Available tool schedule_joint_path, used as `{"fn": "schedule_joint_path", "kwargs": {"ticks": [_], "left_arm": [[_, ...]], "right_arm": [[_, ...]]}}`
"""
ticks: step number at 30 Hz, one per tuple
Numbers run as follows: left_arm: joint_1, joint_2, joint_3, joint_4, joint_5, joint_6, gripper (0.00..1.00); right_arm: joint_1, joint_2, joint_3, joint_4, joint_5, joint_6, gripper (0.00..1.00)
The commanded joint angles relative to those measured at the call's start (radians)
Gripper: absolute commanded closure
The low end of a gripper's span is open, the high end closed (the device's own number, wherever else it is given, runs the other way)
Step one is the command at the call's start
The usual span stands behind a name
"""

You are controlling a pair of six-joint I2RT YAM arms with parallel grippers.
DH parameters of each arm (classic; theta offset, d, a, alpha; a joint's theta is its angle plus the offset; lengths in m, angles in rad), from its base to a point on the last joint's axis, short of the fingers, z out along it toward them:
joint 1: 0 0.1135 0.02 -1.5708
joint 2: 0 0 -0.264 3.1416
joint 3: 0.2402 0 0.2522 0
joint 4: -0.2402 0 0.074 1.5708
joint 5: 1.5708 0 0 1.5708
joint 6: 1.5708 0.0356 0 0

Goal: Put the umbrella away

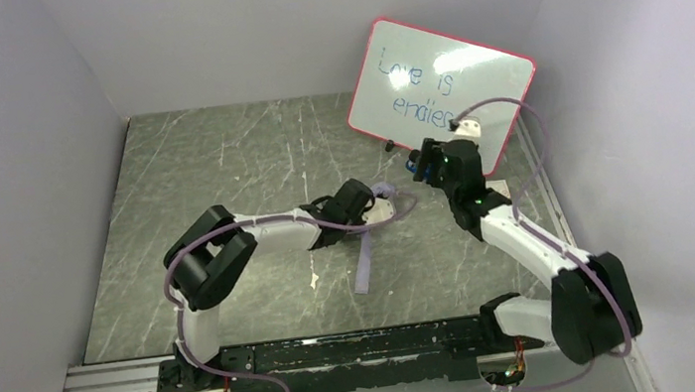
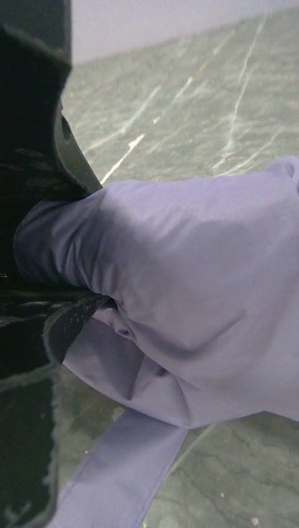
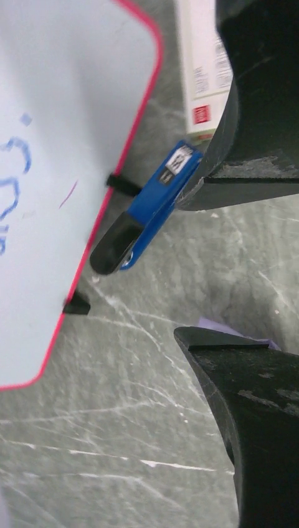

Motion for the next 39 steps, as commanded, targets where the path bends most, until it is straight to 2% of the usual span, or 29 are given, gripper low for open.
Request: {"fn": "schedule_joint_path", "kwargs": {"ticks": [1,6,9,13,18,20,25,32,39], "left_arm": [[-0.051,0.088,-0.140,0.027,-0.154,0.085,0.95],[-0.099,0.080,-0.231,0.176,-0.240,0.164,0.95],[-0.115,0.082,-0.274,0.246,-0.276,0.216,0.95],[-0.142,0.091,-0.331,0.353,-0.329,0.286,0.95],[-0.175,0.110,-0.392,0.534,-0.396,0.386,0.95],[-0.183,0.123,-0.404,0.578,-0.414,0.419,0.95],[-0.192,0.144,-0.429,0.661,-0.437,0.475,0.95],[-0.200,0.159,-0.455,0.720,-0.446,0.515,0.95],[-0.210,0.169,-0.471,0.767,-0.450,0.538,0.95]], "right_arm": [[-0.018,0.118,0.115,0.167,-0.228,-0.258,0.27],[-0.048,0.258,0.287,0.021,-0.530,-0.450,0.22],[-0.051,0.306,0.327,-0.022,-0.719,-0.555,0.21],[-0.051,0.377,0.382,-0.094,-0.892,-0.700,0.20],[-0.049,0.518,0.536,-0.404,-1.134,-0.904,0.22],[-0.043,0.566,0.584,-0.501,-1.158,-0.984,0.23],[-0.023,0.614,0.596,-0.614,-1.136,-1.116,0.24],[0.021,0.637,0.585,-0.681,-1.135,-1.214,0.23],[0.083,0.709,0.606,-0.736,-1.029,-1.261,0.22]]}}
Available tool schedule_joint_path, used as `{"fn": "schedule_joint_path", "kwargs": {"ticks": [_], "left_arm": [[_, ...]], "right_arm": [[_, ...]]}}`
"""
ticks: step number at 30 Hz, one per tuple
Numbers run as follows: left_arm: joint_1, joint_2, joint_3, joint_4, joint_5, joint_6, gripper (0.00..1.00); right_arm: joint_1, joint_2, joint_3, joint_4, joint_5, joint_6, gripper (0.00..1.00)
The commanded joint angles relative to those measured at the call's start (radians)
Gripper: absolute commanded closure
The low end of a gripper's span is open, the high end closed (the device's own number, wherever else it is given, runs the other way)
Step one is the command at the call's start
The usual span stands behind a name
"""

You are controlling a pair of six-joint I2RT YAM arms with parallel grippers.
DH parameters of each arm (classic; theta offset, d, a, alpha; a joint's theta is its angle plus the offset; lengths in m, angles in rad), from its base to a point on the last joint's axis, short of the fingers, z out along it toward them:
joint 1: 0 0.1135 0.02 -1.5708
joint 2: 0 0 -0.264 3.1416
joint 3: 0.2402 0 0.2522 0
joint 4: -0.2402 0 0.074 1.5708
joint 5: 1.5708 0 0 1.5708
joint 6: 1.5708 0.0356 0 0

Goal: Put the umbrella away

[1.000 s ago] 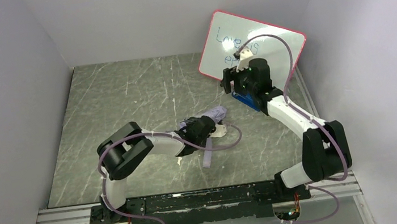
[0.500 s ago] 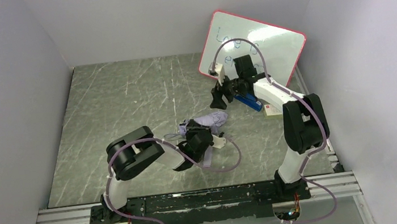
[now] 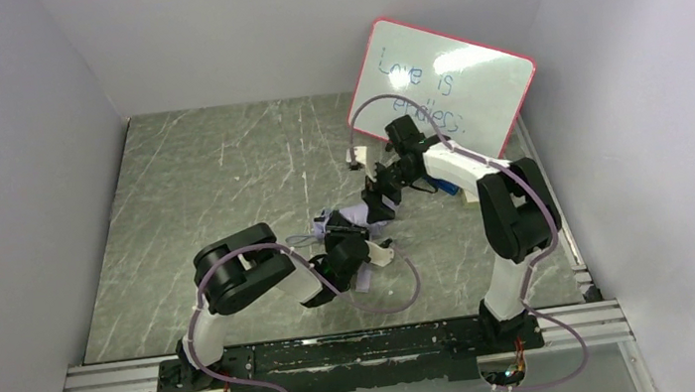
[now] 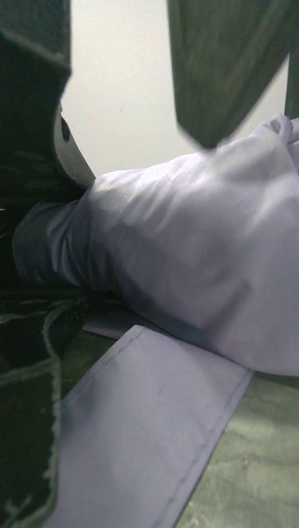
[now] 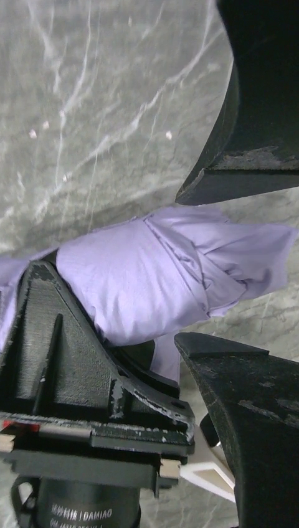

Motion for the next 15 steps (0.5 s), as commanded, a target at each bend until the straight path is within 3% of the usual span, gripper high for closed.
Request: {"fn": "schedule_joint_path", "kwargs": {"ticks": [1,8,12,15], "left_arm": [[-0.007,0.064,-0.062,-0.145,-0.010,0.039,0.95],[-0.013,0.063,-0.082,-0.107,-0.015,0.054,0.95],[-0.012,0.056,-0.090,-0.096,-0.011,0.051,0.95],[-0.012,0.038,-0.089,-0.102,-0.004,0.031,0.95]], "right_arm": [[0.040,0.073,0.035,-0.083,0.072,-0.064,0.22],[0.079,0.157,0.065,-0.102,0.185,-0.066,0.23],[0.089,0.194,0.075,-0.112,0.215,-0.064,0.40],[0.092,0.195,0.058,-0.103,0.239,-0.054,0.62]]}}
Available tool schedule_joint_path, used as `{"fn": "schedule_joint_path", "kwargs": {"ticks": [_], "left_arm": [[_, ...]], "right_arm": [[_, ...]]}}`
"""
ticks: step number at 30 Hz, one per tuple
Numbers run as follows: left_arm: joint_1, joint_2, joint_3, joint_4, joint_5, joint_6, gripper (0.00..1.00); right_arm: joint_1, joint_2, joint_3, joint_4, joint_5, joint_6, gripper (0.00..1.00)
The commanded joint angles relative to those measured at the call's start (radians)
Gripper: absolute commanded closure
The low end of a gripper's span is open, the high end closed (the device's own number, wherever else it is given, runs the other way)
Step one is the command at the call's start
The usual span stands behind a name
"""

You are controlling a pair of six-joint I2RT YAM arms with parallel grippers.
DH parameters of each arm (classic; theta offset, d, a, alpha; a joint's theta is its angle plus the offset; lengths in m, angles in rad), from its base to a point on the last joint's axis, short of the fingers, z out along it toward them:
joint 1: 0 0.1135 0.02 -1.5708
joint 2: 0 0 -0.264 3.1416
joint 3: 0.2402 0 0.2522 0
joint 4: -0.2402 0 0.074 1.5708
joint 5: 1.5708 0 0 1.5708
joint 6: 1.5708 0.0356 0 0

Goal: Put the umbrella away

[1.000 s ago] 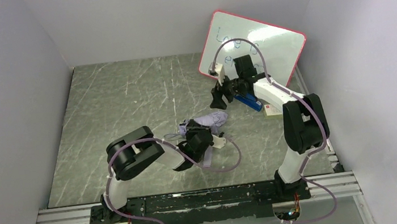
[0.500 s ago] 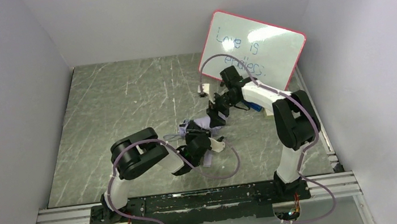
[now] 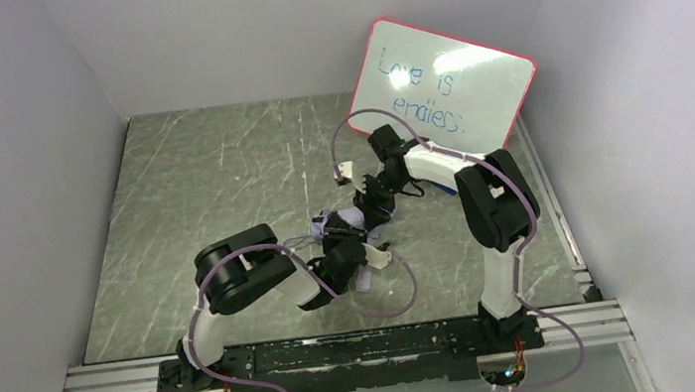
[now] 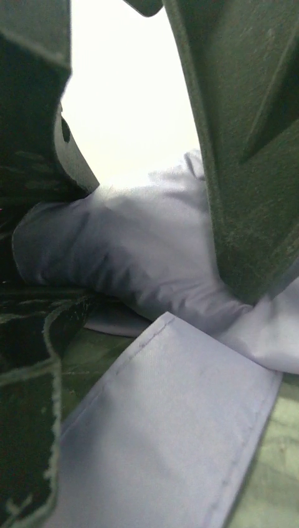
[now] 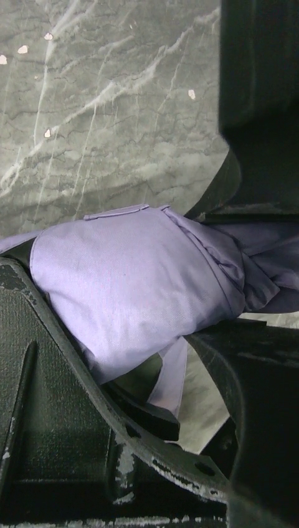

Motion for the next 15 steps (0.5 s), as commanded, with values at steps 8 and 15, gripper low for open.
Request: {"fn": "schedule_joint_path", "kwargs": {"ticks": [8,15], "left_arm": [[-0.003,-0.121,0.017,-0.381,0.071,-0.167,0.50],[0.007,-0.392,0.103,-0.687,0.240,-0.350,0.34]], "right_arm": [[0.008,-0.009,-0.102,0.107,0.174,0.078,0.88],[0.008,-0.028,-0.148,0.196,0.284,0.116,0.93]]}}
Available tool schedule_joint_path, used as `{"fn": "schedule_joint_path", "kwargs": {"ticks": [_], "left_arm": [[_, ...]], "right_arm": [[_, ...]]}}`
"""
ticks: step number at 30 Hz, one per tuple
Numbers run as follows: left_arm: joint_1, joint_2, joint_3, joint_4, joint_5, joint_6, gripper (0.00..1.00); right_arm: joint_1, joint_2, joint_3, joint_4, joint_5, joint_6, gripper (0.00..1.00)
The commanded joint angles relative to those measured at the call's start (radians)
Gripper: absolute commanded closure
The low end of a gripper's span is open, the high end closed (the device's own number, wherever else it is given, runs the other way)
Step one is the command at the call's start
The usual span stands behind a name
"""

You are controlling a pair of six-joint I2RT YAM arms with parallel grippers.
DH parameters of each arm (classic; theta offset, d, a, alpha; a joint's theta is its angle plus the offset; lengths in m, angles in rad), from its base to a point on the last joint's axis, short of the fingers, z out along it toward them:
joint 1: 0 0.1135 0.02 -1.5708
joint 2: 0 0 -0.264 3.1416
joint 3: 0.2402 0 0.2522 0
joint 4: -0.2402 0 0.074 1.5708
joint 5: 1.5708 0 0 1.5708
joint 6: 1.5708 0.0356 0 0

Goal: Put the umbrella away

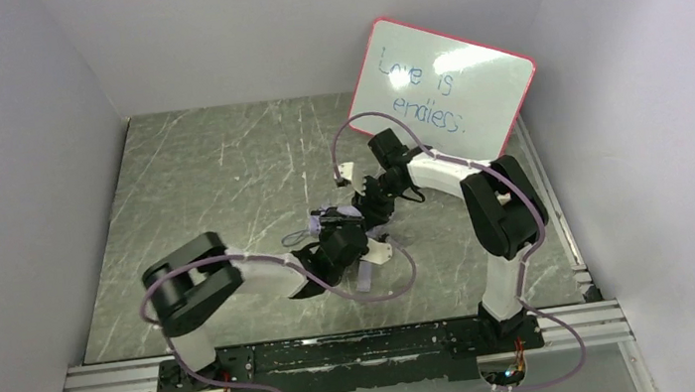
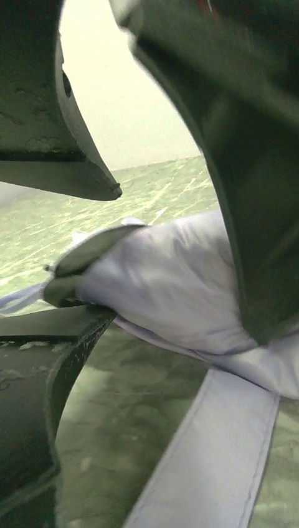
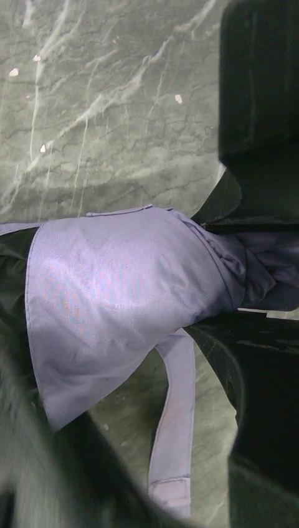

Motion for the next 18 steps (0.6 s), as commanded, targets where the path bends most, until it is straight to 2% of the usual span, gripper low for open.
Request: {"fn": "schedule_joint_path", "kwargs": {"ticks": [1,5,7,10,14,18], "left_arm": [[0.011,-0.206,0.049,-0.287,0.176,-0.175,0.34],[0.089,-0.386,0.035,-0.419,0.318,-0.276,0.37],[0.205,-0.424,0.056,-0.524,0.449,-0.328,0.43],[0.373,-0.488,0.025,-0.538,0.567,-0.374,0.39],[0.518,-0.499,0.047,-0.581,0.684,-0.406,0.38],[0.598,-0.451,0.165,-0.654,0.854,-0.457,0.37]], "right_arm": [[-0.008,0.028,-0.071,0.093,0.251,0.034,0.93],[-0.007,0.005,-0.120,0.162,0.315,0.039,0.93],[-0.002,-0.014,-0.160,0.201,0.352,0.037,0.93],[0.016,-0.045,-0.211,0.261,0.404,0.025,0.92],[0.041,-0.090,-0.280,0.333,0.448,0.017,0.91],[0.081,-0.121,-0.351,0.413,0.515,0.002,0.89]]}}
